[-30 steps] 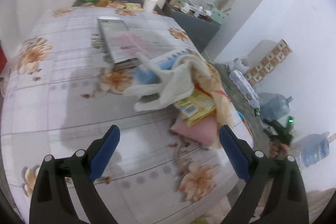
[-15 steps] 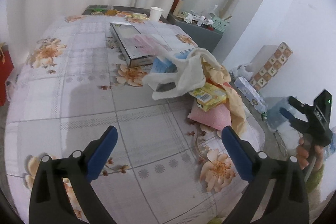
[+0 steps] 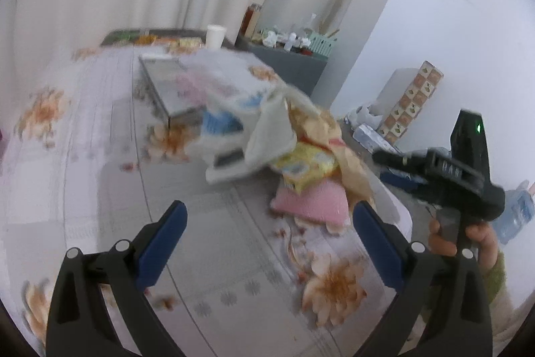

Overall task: Collect trash
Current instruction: 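Move both tools back over the cluttered table, then grasp the white KUYAN cable box with left tool while right tool grasps clear sachet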

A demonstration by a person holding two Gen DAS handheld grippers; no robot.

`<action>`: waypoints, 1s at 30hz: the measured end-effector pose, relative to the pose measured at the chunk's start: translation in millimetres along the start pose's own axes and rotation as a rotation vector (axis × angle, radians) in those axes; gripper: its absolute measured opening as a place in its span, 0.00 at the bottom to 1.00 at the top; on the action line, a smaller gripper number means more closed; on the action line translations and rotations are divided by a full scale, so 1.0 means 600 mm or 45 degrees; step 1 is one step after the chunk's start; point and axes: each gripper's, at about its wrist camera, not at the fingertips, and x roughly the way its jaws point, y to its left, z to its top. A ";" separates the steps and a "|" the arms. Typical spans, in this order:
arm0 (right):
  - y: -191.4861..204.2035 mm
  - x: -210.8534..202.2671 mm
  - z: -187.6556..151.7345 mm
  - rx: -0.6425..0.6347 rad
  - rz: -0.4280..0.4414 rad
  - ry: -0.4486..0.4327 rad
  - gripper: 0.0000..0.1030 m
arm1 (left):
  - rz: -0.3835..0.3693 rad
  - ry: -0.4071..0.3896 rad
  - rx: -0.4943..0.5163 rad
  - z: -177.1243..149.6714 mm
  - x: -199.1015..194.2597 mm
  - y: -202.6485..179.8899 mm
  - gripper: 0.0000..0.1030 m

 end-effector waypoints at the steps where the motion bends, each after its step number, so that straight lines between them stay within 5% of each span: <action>1: -0.004 0.002 0.001 0.007 0.004 0.002 0.79 | 0.009 -0.013 0.003 0.008 -0.001 0.003 0.95; 7: -0.016 0.003 0.000 0.005 0.000 0.006 0.79 | 0.080 -0.014 -0.145 0.118 0.033 0.072 0.94; 15: -0.027 0.000 -0.004 0.001 0.004 0.010 0.79 | 0.126 0.111 -0.430 0.245 0.157 0.170 0.94; 24: 0.034 -0.072 0.078 -0.282 0.073 -0.132 0.79 | 0.277 0.173 -0.485 0.265 0.226 0.229 0.94; 30: 0.163 -0.008 0.193 -0.501 0.286 0.130 0.87 | 0.296 0.226 -0.580 0.292 0.261 0.279 0.94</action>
